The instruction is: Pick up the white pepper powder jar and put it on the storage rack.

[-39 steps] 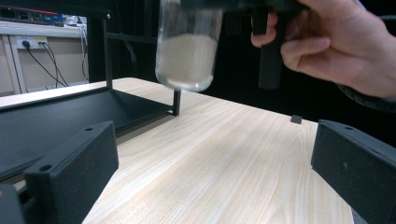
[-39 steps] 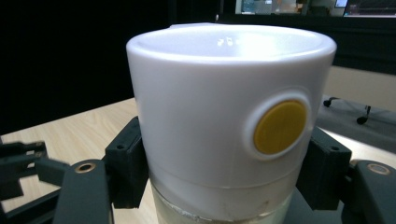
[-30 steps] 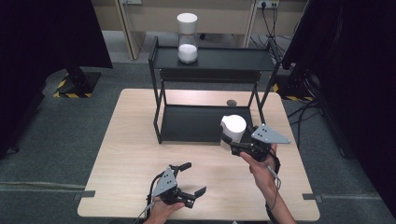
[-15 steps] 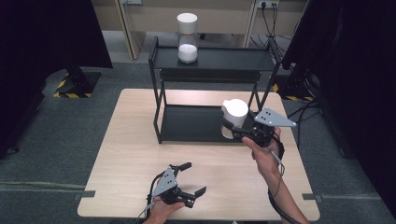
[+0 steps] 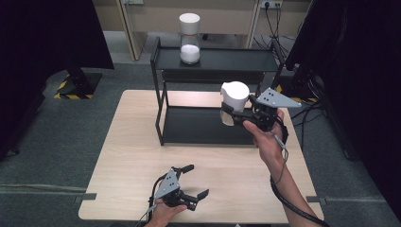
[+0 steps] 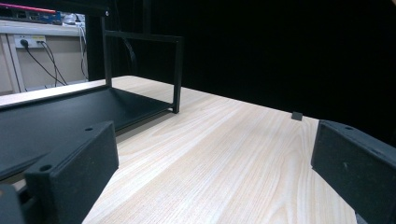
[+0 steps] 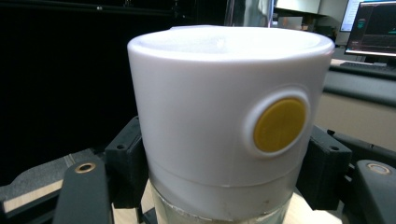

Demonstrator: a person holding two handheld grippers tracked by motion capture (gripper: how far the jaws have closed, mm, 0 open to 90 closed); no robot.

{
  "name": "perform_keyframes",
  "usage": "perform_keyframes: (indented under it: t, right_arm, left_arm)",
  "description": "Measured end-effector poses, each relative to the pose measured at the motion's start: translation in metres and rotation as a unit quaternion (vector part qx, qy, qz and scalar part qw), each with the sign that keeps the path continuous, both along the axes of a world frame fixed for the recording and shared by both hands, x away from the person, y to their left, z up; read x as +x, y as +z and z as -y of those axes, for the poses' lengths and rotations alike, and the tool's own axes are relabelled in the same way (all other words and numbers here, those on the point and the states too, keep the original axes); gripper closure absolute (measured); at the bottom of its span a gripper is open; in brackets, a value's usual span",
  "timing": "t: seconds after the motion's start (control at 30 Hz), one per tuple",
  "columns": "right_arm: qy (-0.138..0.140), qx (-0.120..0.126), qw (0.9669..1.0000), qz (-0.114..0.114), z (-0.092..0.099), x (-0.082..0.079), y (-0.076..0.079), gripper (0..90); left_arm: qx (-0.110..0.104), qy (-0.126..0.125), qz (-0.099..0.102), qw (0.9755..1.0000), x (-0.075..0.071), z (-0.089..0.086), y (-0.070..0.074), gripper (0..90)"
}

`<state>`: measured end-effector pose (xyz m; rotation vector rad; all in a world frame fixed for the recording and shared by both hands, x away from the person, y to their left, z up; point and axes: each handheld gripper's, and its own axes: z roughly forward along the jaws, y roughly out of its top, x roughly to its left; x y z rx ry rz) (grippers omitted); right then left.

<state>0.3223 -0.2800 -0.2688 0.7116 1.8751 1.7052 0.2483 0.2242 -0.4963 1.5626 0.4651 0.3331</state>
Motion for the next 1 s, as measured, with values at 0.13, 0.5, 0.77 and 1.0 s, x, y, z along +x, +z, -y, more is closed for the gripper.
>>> perform_keyframes:
  t: [0.13, 0.5, 0.77, 1.0]
  right_arm:
    - [-0.001, -0.003, 1.0, 0.002, -0.004, 0.005, 0.017, 31.0]
    - [-0.01, -0.004, 0.9999, 0.001, -0.01, 0.017, 0.045, 31.0]
    - [-0.023, -0.006, 0.9997, 0.0, -0.015, 0.028, 0.069, 31.0]
    - [-0.03, -0.008, 0.9995, 0.001, -0.021, 0.035, 0.081, 31.0]
  left_arm:
    - [0.0, 0.0, 0.002, 1.0, 0.0, 0.0, 0.0, 0.3]
    - [0.001, -0.001, 0.001, 1.0, 0.0, 0.0, 0.0, 0.3]
    - [0.0, 0.0, 0.001, 1.0, 0.001, -0.001, 0.0, 0.3]
    - [0.0, 0.0, 0.0, 1.0, 0.001, 0.0, -0.001, 0.3]
